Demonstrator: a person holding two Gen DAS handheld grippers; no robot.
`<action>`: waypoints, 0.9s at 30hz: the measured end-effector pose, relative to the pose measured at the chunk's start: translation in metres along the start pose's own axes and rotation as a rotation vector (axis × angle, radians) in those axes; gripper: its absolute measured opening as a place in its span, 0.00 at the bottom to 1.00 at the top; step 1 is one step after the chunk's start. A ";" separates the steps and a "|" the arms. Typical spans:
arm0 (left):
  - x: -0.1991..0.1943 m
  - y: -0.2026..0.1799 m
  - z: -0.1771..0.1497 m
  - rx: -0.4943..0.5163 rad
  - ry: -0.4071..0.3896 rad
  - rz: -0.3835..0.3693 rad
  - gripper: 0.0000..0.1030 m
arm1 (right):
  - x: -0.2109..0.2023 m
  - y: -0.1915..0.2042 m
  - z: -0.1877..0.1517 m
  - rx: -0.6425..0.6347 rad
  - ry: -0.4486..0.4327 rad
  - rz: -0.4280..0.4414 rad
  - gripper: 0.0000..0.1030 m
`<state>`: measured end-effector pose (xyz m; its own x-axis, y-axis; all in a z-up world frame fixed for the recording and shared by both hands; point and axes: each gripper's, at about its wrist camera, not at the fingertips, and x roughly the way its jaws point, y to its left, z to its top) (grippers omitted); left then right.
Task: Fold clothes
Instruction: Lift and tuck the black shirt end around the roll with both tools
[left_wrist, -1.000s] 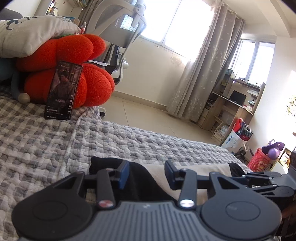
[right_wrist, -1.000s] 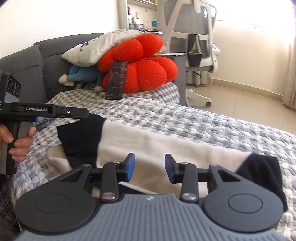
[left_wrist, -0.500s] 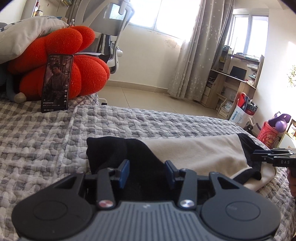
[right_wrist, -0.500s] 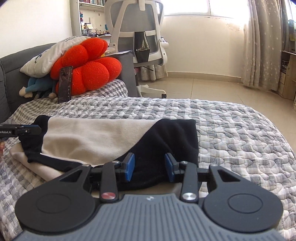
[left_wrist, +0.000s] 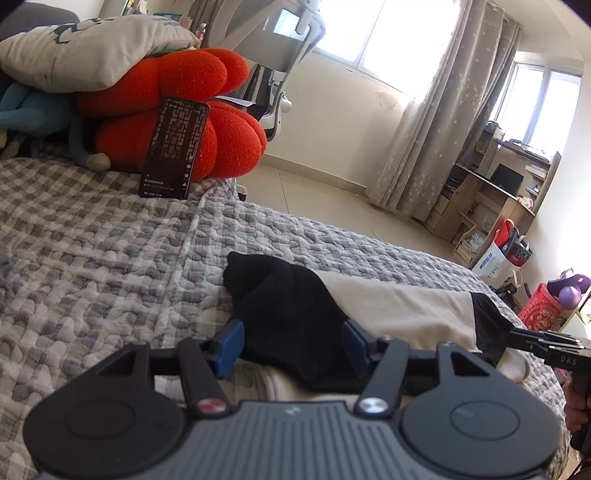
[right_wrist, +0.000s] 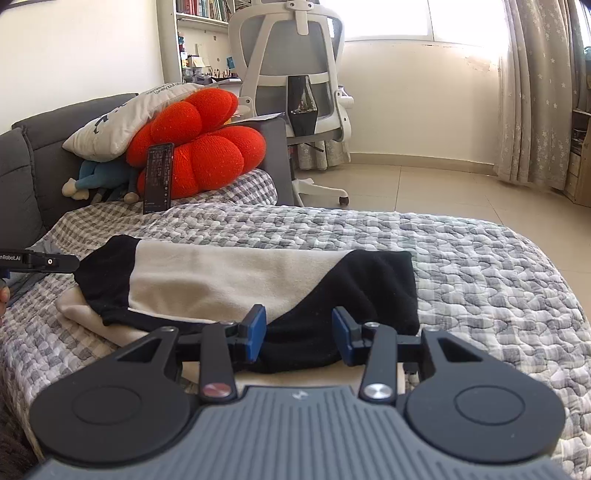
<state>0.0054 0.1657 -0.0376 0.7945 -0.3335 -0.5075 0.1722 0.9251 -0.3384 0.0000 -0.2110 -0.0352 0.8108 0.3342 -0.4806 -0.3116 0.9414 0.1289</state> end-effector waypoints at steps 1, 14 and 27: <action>-0.001 0.002 0.000 -0.018 0.005 0.010 0.62 | 0.000 0.002 0.000 0.000 0.000 0.008 0.43; 0.028 0.024 -0.016 -0.236 0.070 -0.047 0.62 | 0.025 0.051 0.009 -0.038 -0.006 0.112 0.43; 0.028 0.022 -0.027 -0.306 0.008 -0.078 0.13 | 0.060 0.068 0.014 -0.024 -0.017 0.117 0.29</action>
<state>0.0160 0.1721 -0.0807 0.7812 -0.4037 -0.4762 0.0483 0.7996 -0.5986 0.0340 -0.1268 -0.0434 0.7767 0.4423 -0.4484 -0.4160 0.8948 0.1622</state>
